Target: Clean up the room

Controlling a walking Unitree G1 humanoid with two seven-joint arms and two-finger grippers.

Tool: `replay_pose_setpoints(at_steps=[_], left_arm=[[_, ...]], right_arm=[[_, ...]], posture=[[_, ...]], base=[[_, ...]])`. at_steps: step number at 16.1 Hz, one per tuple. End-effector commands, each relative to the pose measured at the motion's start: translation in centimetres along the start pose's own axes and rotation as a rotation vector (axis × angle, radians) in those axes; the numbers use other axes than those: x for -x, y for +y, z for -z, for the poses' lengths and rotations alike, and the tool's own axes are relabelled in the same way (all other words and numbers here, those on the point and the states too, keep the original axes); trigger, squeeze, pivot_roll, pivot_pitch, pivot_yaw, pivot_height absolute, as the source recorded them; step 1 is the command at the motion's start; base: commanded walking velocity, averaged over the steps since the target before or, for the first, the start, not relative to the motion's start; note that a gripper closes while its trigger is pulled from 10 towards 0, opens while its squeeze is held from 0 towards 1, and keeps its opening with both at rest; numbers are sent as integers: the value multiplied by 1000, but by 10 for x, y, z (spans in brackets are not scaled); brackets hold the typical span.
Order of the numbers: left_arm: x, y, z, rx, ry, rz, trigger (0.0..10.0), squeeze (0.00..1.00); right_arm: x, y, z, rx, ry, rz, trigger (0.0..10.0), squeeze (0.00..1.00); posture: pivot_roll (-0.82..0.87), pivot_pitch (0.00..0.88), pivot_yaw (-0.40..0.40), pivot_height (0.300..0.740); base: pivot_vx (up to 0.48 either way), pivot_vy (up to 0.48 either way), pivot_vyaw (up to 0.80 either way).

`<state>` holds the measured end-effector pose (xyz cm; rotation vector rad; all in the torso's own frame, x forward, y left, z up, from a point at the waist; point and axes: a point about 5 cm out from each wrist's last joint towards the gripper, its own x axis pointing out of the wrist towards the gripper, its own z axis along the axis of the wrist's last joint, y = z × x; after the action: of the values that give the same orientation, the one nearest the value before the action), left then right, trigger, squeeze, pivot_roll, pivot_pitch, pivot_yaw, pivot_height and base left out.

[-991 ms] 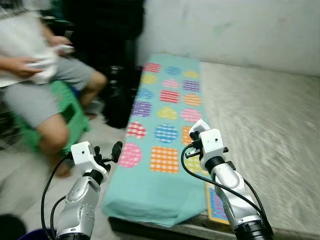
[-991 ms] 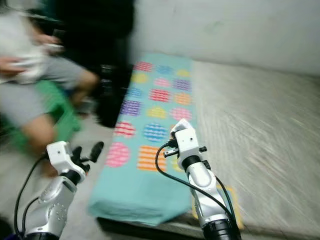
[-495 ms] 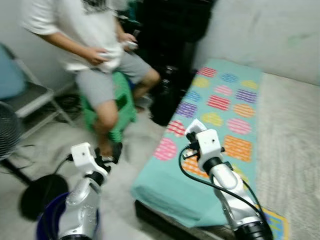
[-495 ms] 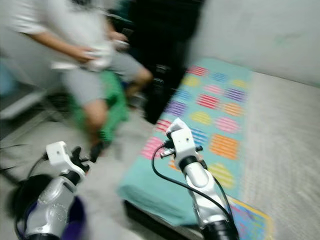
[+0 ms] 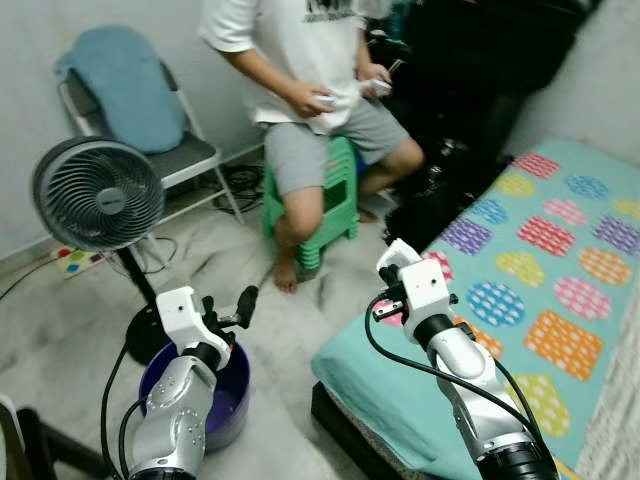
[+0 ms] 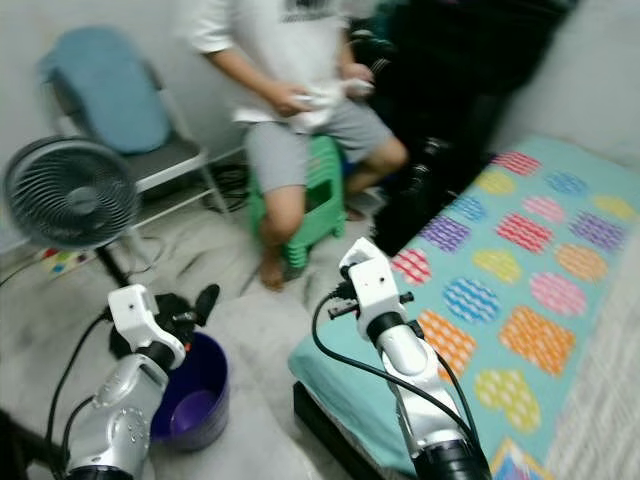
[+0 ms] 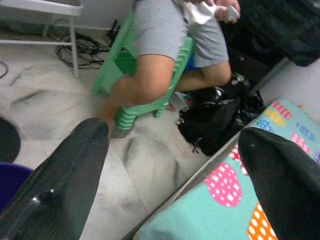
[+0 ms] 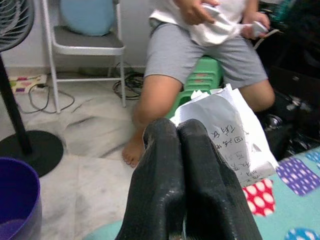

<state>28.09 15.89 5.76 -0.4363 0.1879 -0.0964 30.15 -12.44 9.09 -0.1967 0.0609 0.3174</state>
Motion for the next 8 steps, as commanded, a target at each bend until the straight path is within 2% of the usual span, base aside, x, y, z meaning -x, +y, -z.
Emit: replay_pose_setpoints(at_steps=[1, 8], left_arm=[[0, 4, -3, -20, -6, -21, 10000, 0], [-1, 5, -6, -48, -22, -29, 10000, 0]], right_arm=[[-3, 5, -6, -2, -29, -20, 10000, 0], [-4, 8, -7, 4, -35, -45, 10000, 0]], posture=[[-118, 0, -39, 740], [-120, 0, -38, 740]], base=[[0, 0, 800], [0, 0, 800]])
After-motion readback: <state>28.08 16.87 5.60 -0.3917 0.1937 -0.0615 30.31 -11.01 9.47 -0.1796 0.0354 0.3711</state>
